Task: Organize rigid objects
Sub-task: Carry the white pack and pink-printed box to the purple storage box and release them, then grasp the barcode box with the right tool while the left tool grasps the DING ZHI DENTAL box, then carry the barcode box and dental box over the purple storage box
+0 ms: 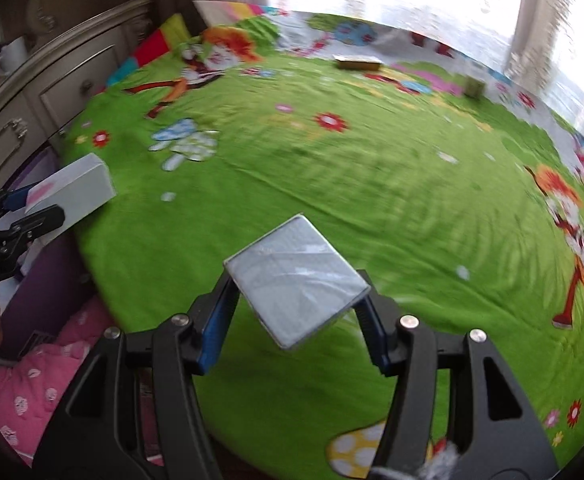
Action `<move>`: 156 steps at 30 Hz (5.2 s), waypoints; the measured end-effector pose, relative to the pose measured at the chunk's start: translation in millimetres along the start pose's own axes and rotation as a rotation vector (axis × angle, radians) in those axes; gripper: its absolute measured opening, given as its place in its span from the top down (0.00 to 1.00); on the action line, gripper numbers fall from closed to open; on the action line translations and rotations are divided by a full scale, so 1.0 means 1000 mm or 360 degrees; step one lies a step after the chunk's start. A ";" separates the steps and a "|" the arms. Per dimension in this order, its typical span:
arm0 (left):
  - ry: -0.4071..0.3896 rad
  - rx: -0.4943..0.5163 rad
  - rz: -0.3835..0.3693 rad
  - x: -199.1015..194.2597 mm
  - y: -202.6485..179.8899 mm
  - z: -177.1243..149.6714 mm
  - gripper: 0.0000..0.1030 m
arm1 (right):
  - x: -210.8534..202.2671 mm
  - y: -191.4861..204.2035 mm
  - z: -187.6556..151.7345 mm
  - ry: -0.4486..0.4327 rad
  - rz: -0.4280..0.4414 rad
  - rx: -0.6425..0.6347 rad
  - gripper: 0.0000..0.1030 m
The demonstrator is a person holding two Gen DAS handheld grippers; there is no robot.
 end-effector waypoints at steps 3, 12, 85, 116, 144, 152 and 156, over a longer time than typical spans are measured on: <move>-0.0025 -0.0050 0.0049 -0.011 0.016 0.002 0.30 | -0.001 0.023 0.012 -0.0012 0.0091 -0.0071 0.40; -0.0088 -0.0161 0.0204 -0.035 0.064 0.003 0.31 | -0.006 0.129 0.048 -0.0100 0.0393 -0.0439 0.40; 0.0218 0.0560 -0.0410 0.413 -0.159 0.187 0.01 | 0.244 -0.302 0.154 0.0082 -0.0465 0.0426 0.09; 0.0217 0.0112 -0.0415 0.189 -0.097 0.078 0.69 | 0.101 -0.159 0.061 0.0043 -0.0205 0.0462 0.58; 0.0103 0.0048 -0.0360 0.046 -0.063 0.019 0.69 | 0.021 -0.068 0.000 0.0050 -0.0109 0.0356 0.57; 0.0023 0.0004 -0.0296 0.007 -0.034 0.013 0.69 | 0.008 -0.026 0.017 -0.0003 -0.0002 0.0219 0.57; -0.0032 -0.0066 -0.0233 -0.017 -0.010 0.009 0.69 | 0.000 -0.007 0.029 -0.0034 0.0049 0.0160 0.57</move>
Point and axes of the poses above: each gripper's, at about its wrist camera, not at the fingertips, and x roughly the way its jaws point, y to its left, z to its top, the point moved 4 cm from there along x, roughly the way its jaws point, and after that the axes turned 14 degrees about -y, right-handed, at the moved point
